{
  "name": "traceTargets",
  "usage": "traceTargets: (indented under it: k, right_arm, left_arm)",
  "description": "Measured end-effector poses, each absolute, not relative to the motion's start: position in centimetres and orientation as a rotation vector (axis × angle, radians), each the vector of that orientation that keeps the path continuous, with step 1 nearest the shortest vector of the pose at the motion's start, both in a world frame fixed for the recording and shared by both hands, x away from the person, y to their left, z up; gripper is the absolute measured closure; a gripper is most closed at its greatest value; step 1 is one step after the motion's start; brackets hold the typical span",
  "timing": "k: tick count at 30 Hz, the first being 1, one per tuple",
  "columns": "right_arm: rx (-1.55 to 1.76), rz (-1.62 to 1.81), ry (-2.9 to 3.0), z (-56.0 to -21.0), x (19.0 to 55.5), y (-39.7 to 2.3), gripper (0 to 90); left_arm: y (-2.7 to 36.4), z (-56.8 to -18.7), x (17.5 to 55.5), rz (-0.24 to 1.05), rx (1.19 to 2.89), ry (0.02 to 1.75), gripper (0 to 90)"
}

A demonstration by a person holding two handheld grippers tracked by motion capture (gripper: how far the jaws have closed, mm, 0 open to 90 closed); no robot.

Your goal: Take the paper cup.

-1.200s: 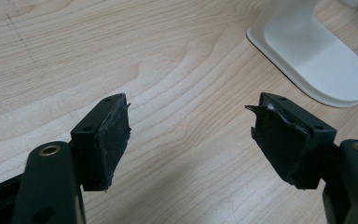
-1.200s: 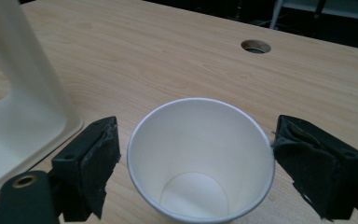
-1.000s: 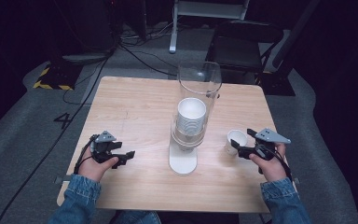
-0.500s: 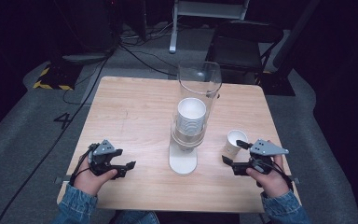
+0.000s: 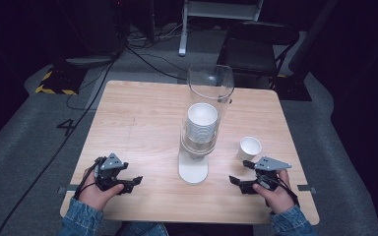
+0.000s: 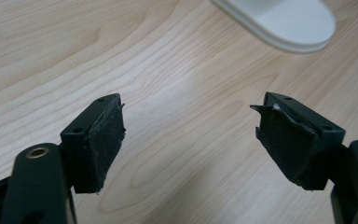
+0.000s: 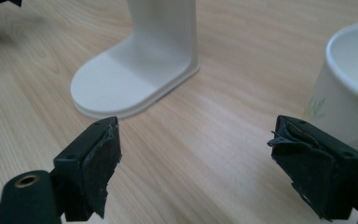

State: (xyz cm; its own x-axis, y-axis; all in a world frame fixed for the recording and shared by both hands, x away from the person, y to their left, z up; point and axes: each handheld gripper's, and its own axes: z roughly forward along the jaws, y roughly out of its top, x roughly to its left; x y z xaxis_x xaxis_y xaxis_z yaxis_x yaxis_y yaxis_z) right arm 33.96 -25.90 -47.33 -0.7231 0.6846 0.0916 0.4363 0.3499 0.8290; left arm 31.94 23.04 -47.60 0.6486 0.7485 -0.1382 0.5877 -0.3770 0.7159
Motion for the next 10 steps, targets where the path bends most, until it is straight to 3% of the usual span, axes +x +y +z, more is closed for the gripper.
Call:
traceTargets:
  k: [10]
  right_arm:
    - [1.033, 1.174, 2.398, -49.7, 34.1, -26.8, 16.0]
  left_arm:
    - [23.4, -49.7, 31.6, 0.256, 2.177, 1.03, 19.7]
